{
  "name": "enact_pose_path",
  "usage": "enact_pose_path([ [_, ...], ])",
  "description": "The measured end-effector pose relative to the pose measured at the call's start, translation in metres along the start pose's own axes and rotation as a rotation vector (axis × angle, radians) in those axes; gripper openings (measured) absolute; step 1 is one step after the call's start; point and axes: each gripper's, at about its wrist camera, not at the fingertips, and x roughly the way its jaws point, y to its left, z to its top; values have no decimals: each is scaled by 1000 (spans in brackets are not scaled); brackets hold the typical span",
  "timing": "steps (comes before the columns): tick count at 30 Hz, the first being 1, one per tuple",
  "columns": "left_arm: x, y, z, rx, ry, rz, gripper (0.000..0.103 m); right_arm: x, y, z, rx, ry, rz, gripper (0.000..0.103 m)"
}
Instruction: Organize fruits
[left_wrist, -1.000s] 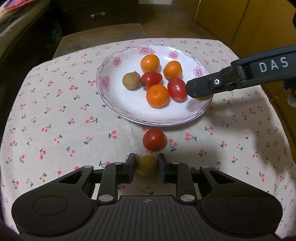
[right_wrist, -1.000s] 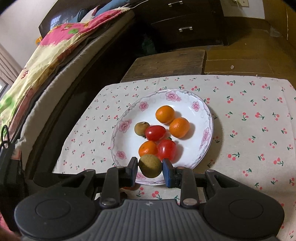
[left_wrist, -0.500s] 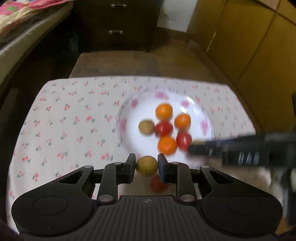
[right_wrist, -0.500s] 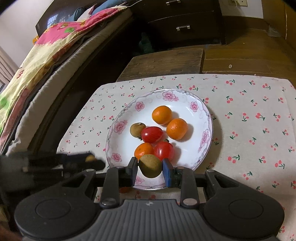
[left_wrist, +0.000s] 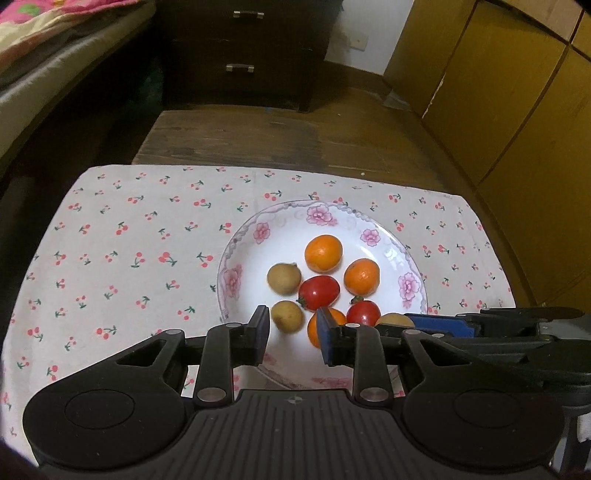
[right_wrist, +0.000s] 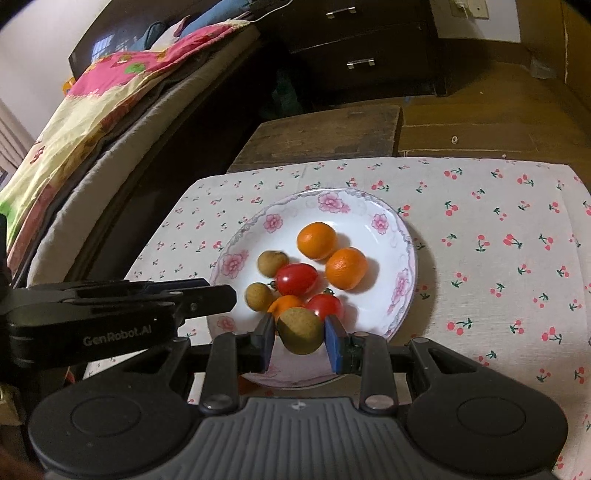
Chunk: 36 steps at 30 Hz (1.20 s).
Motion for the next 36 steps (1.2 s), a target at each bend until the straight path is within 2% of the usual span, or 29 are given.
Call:
enact_pose_path([
  [6,-12,5,-5,-20,-8,-2,38,-3,10,-3,-37,-16,-32,31],
  [15,-23,12,-15,-44,-14,-2,39,-12,27,-10,-76,-20,-8,31],
  [25,-16,21,-44,-64,20,61,40,-5,31,-22,-84,12,-24,31],
  [36,-9,41,-71,-148,37,64,40,-14,37,-32,-116,-1,-37,31],
])
